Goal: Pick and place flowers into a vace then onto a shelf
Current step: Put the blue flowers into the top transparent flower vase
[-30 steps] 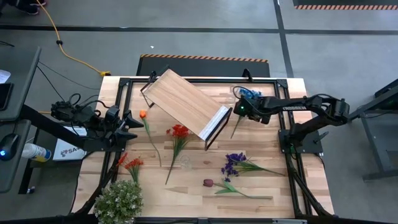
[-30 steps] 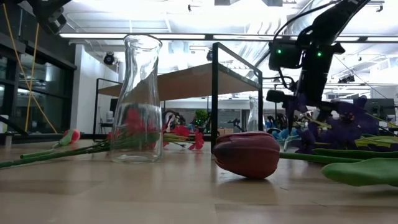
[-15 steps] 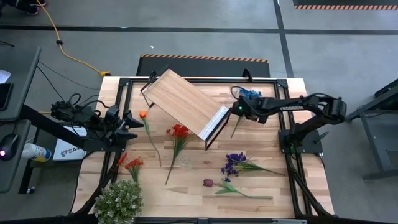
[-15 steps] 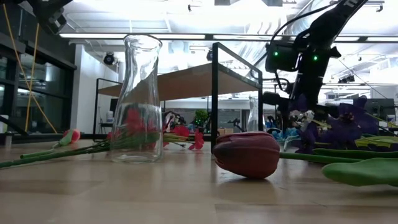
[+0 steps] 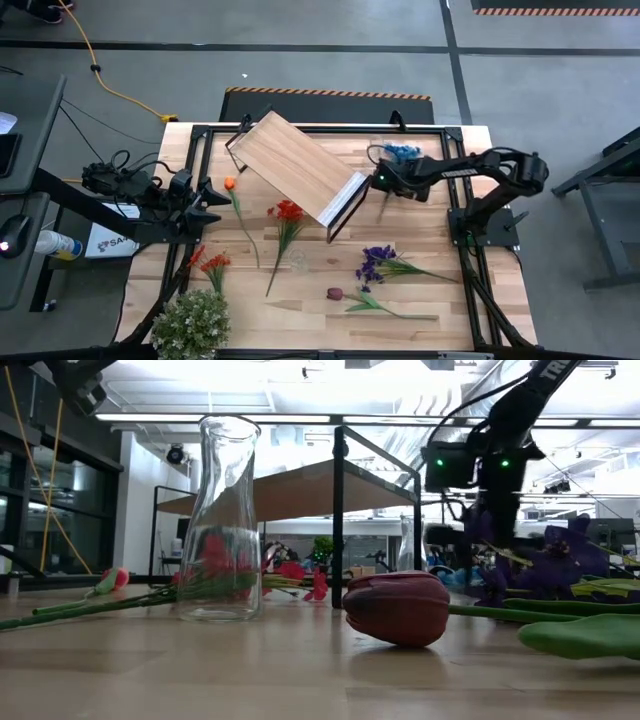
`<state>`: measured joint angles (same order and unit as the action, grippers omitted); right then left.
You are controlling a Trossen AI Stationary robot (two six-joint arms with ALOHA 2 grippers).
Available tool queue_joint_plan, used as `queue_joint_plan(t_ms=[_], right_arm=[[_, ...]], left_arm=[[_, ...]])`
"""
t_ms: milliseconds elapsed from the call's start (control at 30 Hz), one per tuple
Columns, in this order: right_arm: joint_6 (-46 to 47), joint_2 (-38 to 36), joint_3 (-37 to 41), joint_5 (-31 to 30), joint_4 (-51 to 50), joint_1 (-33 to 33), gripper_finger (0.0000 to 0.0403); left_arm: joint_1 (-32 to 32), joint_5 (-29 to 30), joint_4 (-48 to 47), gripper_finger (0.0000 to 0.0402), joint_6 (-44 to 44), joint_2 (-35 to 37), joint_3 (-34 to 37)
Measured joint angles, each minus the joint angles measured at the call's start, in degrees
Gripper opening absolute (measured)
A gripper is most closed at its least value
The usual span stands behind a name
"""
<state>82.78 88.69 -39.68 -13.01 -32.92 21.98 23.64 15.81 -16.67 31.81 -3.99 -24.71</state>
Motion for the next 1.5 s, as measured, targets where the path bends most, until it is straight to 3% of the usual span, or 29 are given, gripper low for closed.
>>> queue_joint_plan(t_ms=[267, 767, 1500], right_arm=[[2.4, -1.1, 0.2, -1.1, -10.8, -1.6, 0.0188], [-5.6, -1.0, 0.2, -0.8, -9.3, -2.2, 0.0188], [-6.8, -1.0, 0.2, -0.6, -8.9, -2.2, 0.0188]], left_arm=[[0.0, 1.1, 0.0, 0.0337, 0.0, 0.0, 0.0], [0.0, 2.0, 0.0, 0.0337, 0.4, 0.0, 0.0], [0.0, 1.9, 0.0, 0.0337, 0.2, 0.0, 0.0]])
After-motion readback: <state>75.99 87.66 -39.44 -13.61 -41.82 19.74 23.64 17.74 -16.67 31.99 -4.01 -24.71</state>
